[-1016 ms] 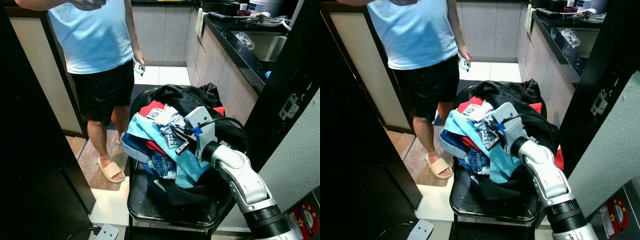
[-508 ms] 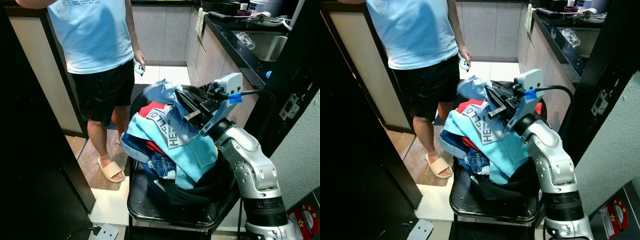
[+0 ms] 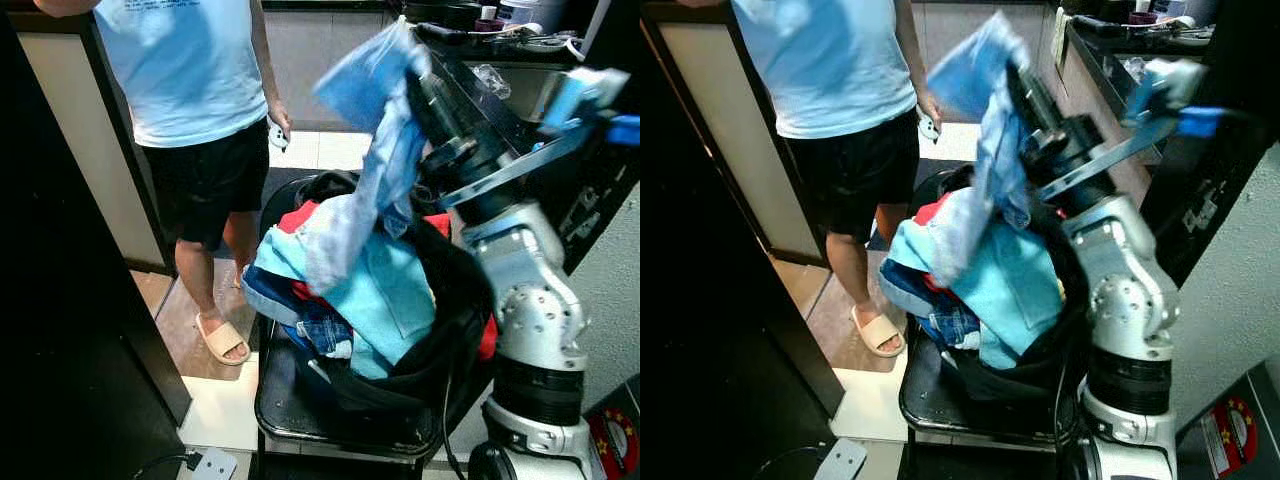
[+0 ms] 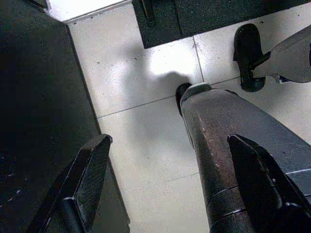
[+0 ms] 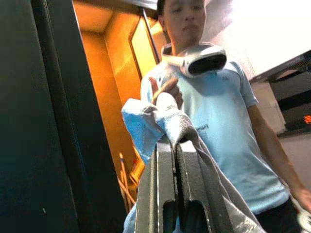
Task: Clothes washing
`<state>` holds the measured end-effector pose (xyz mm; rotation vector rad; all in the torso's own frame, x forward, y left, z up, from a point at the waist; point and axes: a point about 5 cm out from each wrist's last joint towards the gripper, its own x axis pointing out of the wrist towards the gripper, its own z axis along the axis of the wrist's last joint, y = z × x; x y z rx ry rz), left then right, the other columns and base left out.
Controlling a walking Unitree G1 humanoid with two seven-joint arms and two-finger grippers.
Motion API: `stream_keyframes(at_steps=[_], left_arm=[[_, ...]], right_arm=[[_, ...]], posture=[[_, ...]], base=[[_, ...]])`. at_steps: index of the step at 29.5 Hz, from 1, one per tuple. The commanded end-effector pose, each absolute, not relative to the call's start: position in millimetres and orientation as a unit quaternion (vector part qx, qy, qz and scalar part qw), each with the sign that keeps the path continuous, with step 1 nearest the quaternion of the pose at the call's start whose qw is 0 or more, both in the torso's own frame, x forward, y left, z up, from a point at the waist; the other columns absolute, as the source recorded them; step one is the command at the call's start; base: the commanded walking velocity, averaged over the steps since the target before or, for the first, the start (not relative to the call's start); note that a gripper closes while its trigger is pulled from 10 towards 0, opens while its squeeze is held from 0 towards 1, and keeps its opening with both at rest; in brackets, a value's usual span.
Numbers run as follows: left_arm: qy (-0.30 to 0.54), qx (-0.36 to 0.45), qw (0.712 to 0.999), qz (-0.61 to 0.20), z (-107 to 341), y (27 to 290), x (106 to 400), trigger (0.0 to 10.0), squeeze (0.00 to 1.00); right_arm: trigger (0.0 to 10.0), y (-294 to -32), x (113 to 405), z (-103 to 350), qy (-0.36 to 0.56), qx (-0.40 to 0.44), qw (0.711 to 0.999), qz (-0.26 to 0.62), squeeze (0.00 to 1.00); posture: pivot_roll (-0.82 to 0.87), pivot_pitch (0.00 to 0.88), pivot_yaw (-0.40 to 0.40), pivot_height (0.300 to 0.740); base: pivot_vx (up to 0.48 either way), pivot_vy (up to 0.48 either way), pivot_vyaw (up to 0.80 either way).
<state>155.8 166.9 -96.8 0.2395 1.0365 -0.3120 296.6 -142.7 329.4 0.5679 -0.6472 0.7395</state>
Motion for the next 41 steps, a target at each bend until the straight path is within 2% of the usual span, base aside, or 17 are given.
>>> stream_keyframes(at_steps=[1, 5, 11, 12, 14, 15, 26, 28, 31, 33, 41], left_arm=[[0.511, 0.114, 0.839, -0.150, -101, 167, 146, 10.0, 0.00], [0.511, 0.114, 0.838, -0.151, -101, 166, 146, 10.0, 0.00], [0.514, 0.116, 0.837, -0.148, -101, 167, 145, 10.0, 0.00], [0.515, 0.116, 0.837, -0.146, -101, 167, 146, 10.0, 0.00], [0.515, 0.116, 0.837, -0.144, -101, 168, 146, 10.0, 0.00], [0.516, 0.115, 0.837, -0.143, -101, 168, 146, 10.0, 0.00], [0.517, 0.127, 0.833, -0.150, -100, 167, 149, 10.0, 0.00], [0.519, 0.130, 0.831, -0.152, -101, 166, 148, 10.0, 0.00], [0.519, 0.131, 0.831, -0.152, -101, 166, 148, 10.0, 0.00], [0.521, 0.132, 0.830, -0.153, -102, 166, 146, 10.0, 0.00], [0.523, 0.132, 0.828, -0.152, -103, 166, 144, 10.0, 0.00]], right_arm=[[0.0, -145, 292, 339, -0.322, 0.283, 0.830, 0.356, 0.00], [0.0, -151, 290, 347, -0.340, 0.298, 0.822, 0.348, 0.00], [0.0, -174, 290, 358, -0.365, 0.343, 0.808, 0.310, 0.00], [4.1, -180, 290, 359, -0.366, 0.352, 0.806, 0.304, 0.00], [4.1, -184, 289, 360, -0.366, 0.356, 0.805, 0.302, 0.00], [10.0, -187, 288, 360, -0.366, 0.357, 0.804, 0.303, 0.00], [10.0, -185, 292, 350, -0.334, 0.358, 0.821, 0.295, 0.00], [10.0, -188, 304, 342, -0.311, 0.355, 0.843, 0.257, 0.00], [10.0, -189, 307, 340, -0.303, 0.354, 0.850, 0.245, 0.00], [10.0, -189, 310, 334, -0.286, 0.341, 0.864, 0.233, 0.00], [10.0, -180, 310, 327, -0.268, 0.311, 0.879, 0.241, 0.00]], posture=[[0.03, 0.031, -0.033, 0.740], [0.03, 0.031, -0.035, 0.740], [0.03, 0.025, -0.035, 0.740], [0.03, 0.021, -0.033, 0.740], [0.03, 0.021, -0.033, 0.740], [0.03, 0.019, -0.032, 0.740], [0.03, 0.012, -0.031, 0.740], [0.03, 0.012, -0.032, 0.740], [0.03, 0.014, -0.033, 0.740], [0.03, 0.020, -0.034, 0.740], [0.03, 0.026, -0.033, 0.740]], base=[[0.000, 0.000, 0.00], [0.000, 0.000, 0.00], [0.000, 0.000, 0.00], [0.000, 0.000, 0.00], [0.000, 0.000, 0.00], [0.000, 0.000, 0.00], [-0.135, 0.000, 0.00], [-0.264, 0.000, 0.00], [-0.269, 0.000, 0.00], [-0.306, 0.000, 0.00], [-0.299, 0.000, 0.00]])
